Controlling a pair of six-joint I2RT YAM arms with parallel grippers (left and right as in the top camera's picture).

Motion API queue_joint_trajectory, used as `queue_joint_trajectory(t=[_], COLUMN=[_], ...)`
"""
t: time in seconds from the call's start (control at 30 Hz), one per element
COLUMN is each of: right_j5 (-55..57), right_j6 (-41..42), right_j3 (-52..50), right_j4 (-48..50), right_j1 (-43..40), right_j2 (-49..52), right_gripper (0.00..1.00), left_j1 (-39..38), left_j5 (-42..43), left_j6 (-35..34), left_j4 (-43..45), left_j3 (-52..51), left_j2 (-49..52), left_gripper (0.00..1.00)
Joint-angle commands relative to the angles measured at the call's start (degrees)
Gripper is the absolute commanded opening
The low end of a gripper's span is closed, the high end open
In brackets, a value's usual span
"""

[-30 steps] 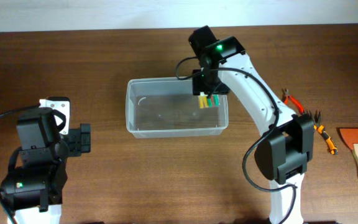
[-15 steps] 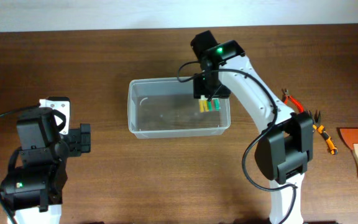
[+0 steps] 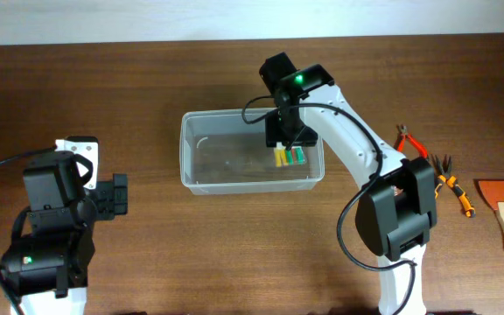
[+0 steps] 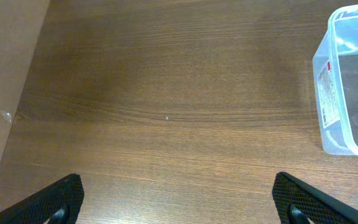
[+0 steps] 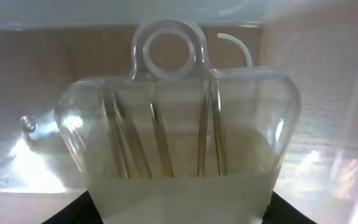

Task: Pack container
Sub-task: 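Lift the blister pack and carry it left over the container, then lower the blister pack into the container and open the right gripper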

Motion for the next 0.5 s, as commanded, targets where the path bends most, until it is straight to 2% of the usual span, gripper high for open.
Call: queue_joint_trajectory(t=[0.0,0.1,0.47], right_j5=[-0.1,-0.1,-0.1], right_j6=[1.6,2.2,2.2], right_j3=[-2.6,-4.7,-7.6], right_j4=[1.9,3.8,7.4], right_j1=[0.0,0.0,0.0], right_j2=[-0.5,-0.5,-0.5], right_gripper=[0.59,0.62,0.63], left_j1=[0.3,0.3,0.3], left_j5=[-0.6,-0.6,-0.6], left_j6=[-0.7,-0.7,-0.7], left_j4=[0.1,0.1,0.1], left_j3=[1.0,1.0,1.0], left_j2=[0.1,0.1,0.1], left_gripper=[0.99,0.99,0.99])
